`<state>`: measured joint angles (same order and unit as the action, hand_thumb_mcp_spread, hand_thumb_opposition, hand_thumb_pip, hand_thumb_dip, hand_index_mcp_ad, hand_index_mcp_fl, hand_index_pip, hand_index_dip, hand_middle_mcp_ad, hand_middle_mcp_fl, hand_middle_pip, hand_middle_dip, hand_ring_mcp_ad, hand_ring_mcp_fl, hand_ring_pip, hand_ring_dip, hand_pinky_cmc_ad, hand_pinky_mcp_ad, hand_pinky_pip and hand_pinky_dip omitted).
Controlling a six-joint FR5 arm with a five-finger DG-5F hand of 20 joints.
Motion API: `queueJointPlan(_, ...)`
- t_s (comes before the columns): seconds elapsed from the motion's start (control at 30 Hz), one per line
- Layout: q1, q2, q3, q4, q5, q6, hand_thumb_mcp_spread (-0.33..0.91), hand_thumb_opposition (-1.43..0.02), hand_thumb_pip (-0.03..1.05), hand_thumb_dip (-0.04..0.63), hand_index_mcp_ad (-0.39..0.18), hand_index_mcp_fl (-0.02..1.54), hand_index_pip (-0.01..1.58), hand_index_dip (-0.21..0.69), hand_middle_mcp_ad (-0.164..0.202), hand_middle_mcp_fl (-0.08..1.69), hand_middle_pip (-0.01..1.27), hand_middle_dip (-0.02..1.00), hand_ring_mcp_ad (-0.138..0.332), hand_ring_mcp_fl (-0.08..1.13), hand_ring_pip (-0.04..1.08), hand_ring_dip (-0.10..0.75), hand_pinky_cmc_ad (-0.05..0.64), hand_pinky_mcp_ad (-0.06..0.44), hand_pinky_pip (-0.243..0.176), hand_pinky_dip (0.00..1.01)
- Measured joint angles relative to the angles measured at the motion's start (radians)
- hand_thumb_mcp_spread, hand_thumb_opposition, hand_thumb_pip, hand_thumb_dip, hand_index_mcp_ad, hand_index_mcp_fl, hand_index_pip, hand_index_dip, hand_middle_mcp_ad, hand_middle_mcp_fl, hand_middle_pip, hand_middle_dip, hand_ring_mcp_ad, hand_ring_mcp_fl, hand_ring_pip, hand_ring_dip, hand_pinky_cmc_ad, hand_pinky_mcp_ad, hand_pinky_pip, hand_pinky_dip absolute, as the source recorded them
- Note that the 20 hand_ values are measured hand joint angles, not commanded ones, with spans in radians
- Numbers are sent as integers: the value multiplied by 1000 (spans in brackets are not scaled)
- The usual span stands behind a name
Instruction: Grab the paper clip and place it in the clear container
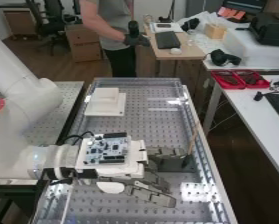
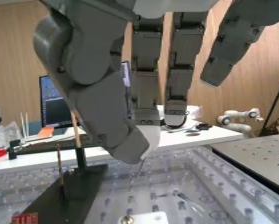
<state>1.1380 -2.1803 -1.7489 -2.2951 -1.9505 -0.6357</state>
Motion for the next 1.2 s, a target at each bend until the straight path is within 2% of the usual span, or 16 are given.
queueJointPlan(0.2, 10, 59, -28, 29, -8, 25, 691, -1068, 661, 298, -168, 356, 143, -171, -38, 923, 787, 716, 37, 648, 157, 513, 461, 262, 93, 194)
queueJointPlan(0.3, 22, 103, -48, 48, -16, 37, 691, -1068, 658, 298, -168, 354, 138, -171, -37, 923, 787, 714, 37, 648, 157, 513, 461, 281, 94, 194)
queueJointPlan(0.5, 68, 208, -102, 86, -28, 49, 691, -1072, 661, 298, -166, 358, 134, -175, -37, 920, 787, 717, 38, 653, 159, 513, 457, 279, 99, 195)
queueJointPlan(0.73, 170, 328, -184, 136, -5, 55, 686, -1072, 658, 298, -166, 370, 117, -175, -37, 920, 787, 717, 37, 646, 143, 518, 457, 279, 96, 195)
queueJointPlan(0.87, 255, 384, -219, 145, 24, 53, 686, -1072, 661, 298, -168, 387, 120, -175, -37, 923, 787, 717, 37, 646, 138, 515, 457, 279, 99, 195)
queueJointPlan(1.2, 442, 430, -238, 136, 97, 50, 684, -1072, 658, 298, -166, 391, 115, -175, -35, 922, 787, 717, 37, 654, 138, 515, 457, 279, 99, 195)
